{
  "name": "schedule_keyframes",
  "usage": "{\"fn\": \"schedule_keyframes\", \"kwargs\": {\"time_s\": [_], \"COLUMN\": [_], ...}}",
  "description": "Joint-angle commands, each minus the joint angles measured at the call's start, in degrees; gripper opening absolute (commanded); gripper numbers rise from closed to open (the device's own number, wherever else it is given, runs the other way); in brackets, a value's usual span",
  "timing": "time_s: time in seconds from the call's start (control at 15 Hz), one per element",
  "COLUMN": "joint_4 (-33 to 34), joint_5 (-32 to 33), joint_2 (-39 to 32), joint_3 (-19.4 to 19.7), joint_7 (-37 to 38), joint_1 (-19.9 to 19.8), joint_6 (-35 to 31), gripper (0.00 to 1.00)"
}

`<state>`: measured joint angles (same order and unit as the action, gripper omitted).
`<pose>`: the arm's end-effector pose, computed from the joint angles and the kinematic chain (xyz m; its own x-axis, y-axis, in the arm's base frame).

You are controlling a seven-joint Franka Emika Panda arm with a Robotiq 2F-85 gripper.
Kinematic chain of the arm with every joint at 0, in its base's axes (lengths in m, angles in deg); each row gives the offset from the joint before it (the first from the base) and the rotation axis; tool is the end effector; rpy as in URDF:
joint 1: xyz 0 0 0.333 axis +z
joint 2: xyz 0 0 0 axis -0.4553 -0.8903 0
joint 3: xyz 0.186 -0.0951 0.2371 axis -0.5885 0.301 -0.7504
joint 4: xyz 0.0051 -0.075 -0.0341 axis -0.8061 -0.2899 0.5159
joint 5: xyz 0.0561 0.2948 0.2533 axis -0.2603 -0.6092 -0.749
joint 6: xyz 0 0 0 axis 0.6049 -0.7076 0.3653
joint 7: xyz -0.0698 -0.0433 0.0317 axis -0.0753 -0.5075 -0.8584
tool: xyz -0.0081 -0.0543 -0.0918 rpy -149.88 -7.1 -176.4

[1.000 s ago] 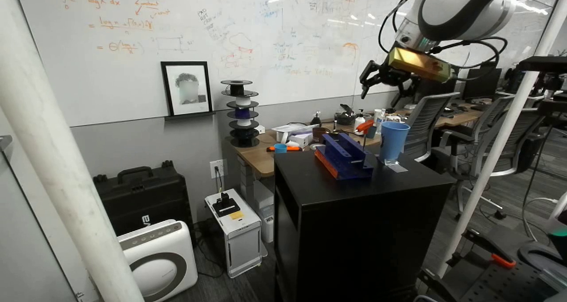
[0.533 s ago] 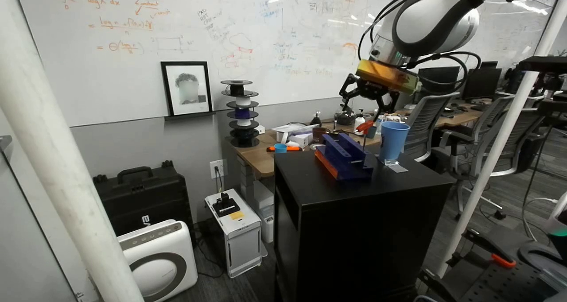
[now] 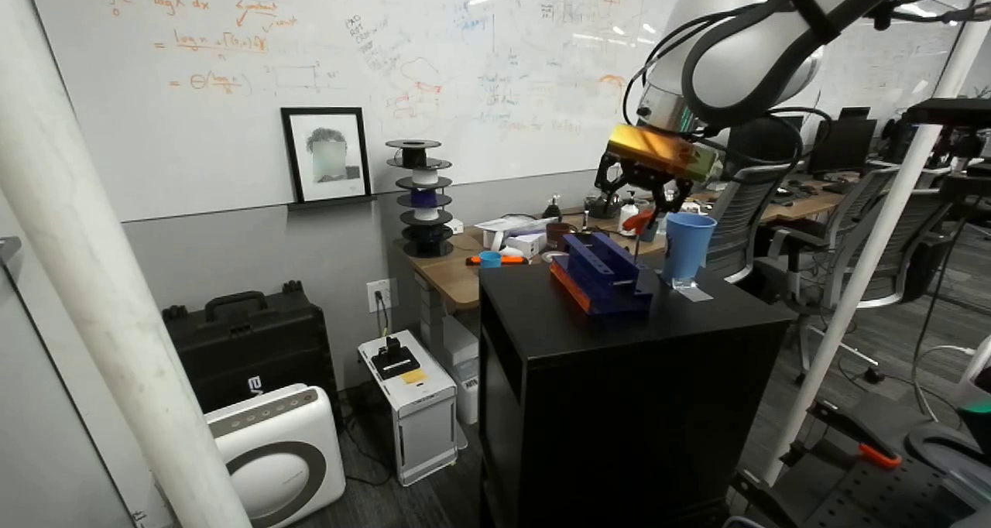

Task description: Put the orange wrench inside the big blue cup on the right

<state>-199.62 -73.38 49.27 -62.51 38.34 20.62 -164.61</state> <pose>0.4857 0.0453 0.3727 0.5321 -0.8079 0.2535 -0.7892 -0.5816 -0.1971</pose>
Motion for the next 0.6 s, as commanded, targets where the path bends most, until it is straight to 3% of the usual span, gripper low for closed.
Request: {"fn": "schedule_keyframes", "kwargs": {"time_s": [0.0, 0.33, 0.53], "joint_4": [1.17, 0.84, 0.69], "joint_5": [1.52, 0.77, 0.14], "joint_2": [-1.91, -1.75, -1.10], "joint_3": [1.42, 2.49, 3.08], "joint_7": [2.84, 1.79, 0.33], "joint_1": [1.77, 3.29, 3.92], "joint_6": [0.42, 1.11, 2.48], "gripper": [0.49, 0.12, 0.07]}}
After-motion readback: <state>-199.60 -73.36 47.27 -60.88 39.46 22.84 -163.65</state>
